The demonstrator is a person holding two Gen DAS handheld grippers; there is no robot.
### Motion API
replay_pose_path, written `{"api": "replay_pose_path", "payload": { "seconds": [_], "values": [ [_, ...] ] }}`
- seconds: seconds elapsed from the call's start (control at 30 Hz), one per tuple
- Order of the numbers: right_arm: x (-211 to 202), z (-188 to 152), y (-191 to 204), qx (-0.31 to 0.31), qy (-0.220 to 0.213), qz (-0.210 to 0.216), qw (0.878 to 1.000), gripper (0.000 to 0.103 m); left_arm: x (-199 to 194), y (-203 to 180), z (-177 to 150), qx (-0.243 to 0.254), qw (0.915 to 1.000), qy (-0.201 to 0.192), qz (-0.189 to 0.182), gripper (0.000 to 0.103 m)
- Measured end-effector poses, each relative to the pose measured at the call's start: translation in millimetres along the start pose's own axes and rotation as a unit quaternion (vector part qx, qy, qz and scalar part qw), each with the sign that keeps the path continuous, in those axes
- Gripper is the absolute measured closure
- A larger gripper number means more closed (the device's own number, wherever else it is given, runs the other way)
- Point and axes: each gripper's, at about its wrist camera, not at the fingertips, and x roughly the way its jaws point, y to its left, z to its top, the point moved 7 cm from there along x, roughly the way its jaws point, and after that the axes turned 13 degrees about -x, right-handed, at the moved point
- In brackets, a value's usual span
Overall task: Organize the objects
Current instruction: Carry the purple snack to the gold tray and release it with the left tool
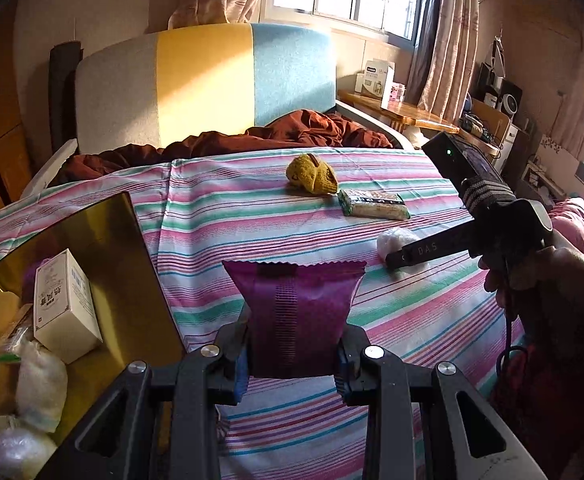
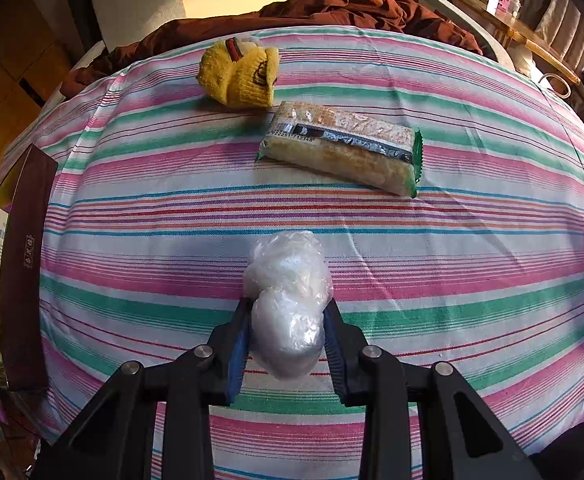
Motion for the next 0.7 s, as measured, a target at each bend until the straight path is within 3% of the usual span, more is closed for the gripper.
{"api": "replay_pose_path", "payload": {
  "seconds": [0.17, 0.33, 0.6, 0.7],
  "values": [
    [0, -2, 1, -0.004, 0.001, -0.005, 1.0, 0.07, -13, 19, 8, -0.021, 0.9997, -0.009, 0.007, 0.07],
    [1, -3, 1, -0.005, 0.002, -0.007, 1.0, 0.07, -29, 70, 16, -0.069, 0.9968, -0.023, 0.035, 0.07],
    [2, -4, -1, -0.008, 0.003, -0.011, 1.0, 0.07, -62, 178, 12, -0.159, 0.9801, -0.042, 0.111, 0.07],
    [3, -5, -3, -0.008, 0.003, -0.013, 1.0, 0.07, -75, 213, 9, -0.195, 0.9697, -0.053, 0.137, 0.07]
  ]
}}
